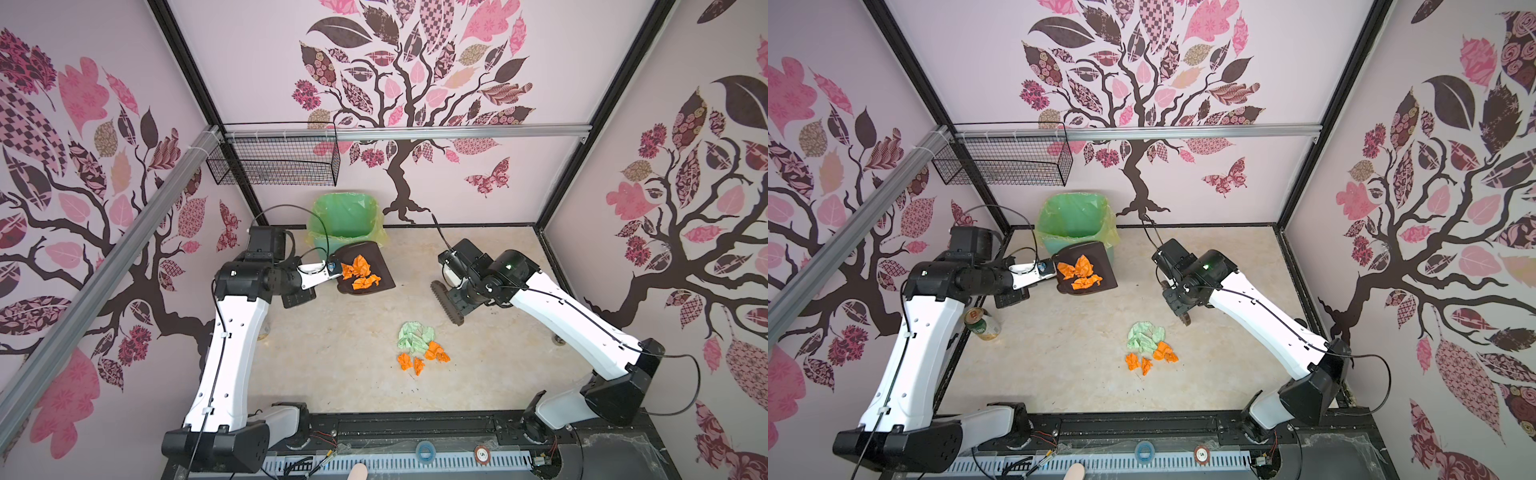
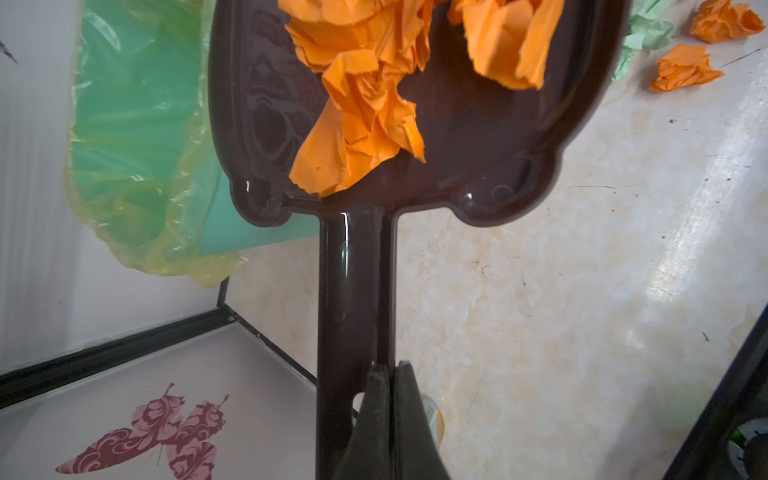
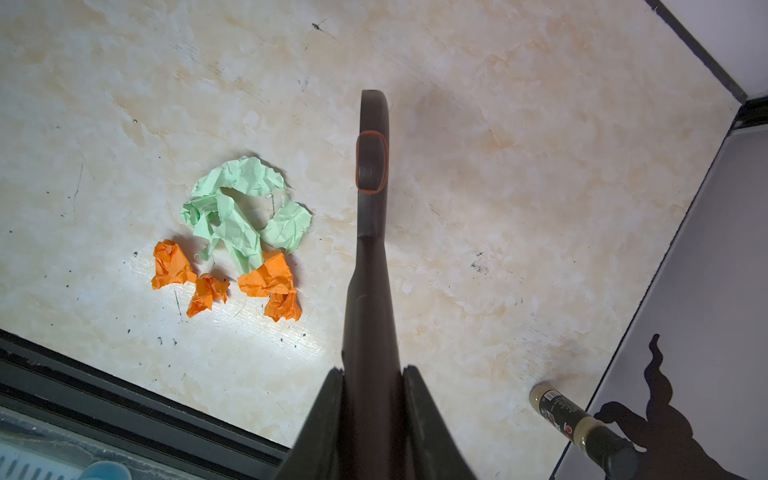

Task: Sweep away the paper scraps from the table
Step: 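Carry the dustpan with the left gripper over the green trash bin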

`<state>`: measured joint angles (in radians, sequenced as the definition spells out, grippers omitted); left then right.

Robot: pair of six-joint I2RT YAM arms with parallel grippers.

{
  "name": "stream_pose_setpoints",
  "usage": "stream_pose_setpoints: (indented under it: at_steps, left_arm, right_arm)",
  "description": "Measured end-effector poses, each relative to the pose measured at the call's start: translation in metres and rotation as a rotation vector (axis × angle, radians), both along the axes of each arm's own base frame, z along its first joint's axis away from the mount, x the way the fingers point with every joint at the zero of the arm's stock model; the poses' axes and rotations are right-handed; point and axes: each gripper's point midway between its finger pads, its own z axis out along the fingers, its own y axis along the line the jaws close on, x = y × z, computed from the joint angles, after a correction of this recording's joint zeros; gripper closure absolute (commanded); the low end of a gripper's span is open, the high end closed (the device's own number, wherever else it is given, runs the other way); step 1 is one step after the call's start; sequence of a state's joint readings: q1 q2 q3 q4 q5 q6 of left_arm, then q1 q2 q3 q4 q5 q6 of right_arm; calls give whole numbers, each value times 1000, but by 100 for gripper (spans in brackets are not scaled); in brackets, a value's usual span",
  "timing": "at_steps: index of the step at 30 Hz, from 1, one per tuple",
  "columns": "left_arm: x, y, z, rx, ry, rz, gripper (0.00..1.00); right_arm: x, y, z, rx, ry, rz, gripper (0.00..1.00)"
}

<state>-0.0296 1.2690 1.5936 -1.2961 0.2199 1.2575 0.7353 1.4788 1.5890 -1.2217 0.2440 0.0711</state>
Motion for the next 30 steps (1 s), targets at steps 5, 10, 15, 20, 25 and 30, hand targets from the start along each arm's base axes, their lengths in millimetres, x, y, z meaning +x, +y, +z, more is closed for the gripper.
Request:
stream_pose_setpoints:
  at_steps: [5,10,15,20,25,30]
  left_arm:
    - [16,1,12,1,-4,-17,100]
    - [35,9,23,-27,10,-2,100]
    - [74,28,53,-66,-32,36,100]
    - [103,36,62,-62,-50,41,100]
    - [133,46,51,-23,-37,51,100]
    - [162,60,30,35,-17,70,100]
  right_arm:
    - [-2,-1,-8,-6,15,2,100]
    - [-2,-2,-12,-11,24,5,100]
    - [-3,0,-21,-10,38,13,100]
    - [-7,-1,-33,-19,65,17,100]
    - [-7,0,-34,-9,58,19,100]
    - [-9,-1,-35,0,51,22,100]
